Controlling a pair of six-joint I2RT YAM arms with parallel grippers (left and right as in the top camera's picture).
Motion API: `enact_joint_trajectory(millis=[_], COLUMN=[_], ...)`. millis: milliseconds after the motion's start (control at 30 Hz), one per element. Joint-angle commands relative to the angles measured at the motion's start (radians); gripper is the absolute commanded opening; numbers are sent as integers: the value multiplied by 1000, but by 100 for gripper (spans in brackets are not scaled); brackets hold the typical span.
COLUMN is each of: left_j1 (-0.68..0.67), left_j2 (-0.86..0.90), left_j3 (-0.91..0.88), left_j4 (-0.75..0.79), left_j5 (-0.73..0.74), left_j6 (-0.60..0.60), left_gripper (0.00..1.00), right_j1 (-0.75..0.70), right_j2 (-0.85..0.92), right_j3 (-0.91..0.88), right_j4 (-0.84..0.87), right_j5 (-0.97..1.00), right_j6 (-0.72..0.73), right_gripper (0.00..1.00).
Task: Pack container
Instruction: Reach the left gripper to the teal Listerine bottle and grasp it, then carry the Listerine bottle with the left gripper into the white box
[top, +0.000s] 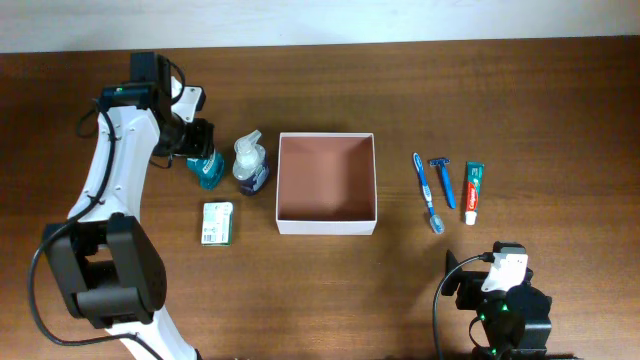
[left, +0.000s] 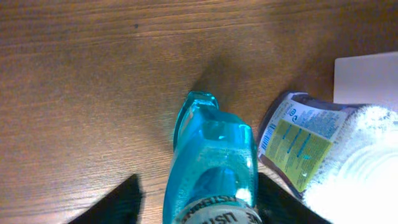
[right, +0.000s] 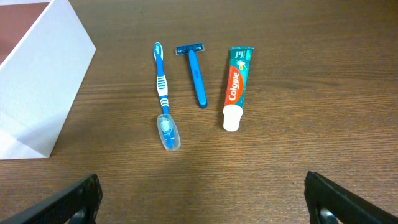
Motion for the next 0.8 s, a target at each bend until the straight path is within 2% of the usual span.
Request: enact_joint_trajectory(millis=[0, 100, 200, 400, 567, 633, 767], left_j1=[-3, -3, -3, -4, -53, -120, -250], left_j2=[8, 8, 3, -29, -96, -140, -203], left_j3=[14, 14, 23, 232, 525, 618, 640], left_j4=[4, 6, -10, -185, -365, -410, -451], left_j5=[21, 21, 21, 20, 21, 21, 21], left_j6=[8, 8, 8, 2, -4, -74, -160], left_gripper=[47, 28, 18, 16, 7, 7, 7], right_j1=[-6, -6, -6, -6, -6, -6, -6], right_j2=[-6, -6, -6, -6, -6, -7, -7], right_j3=[-2, -2, -2, -2, -2, -2, -2], right_j4=[0, 0, 0, 0, 0, 0, 0], right_j5=[16, 16, 16, 16, 16, 16, 16], right_j6=[-6, -6, -6, -6, -6, -6, -6], right_gripper=[99, 99, 99, 99, 99, 99, 99])
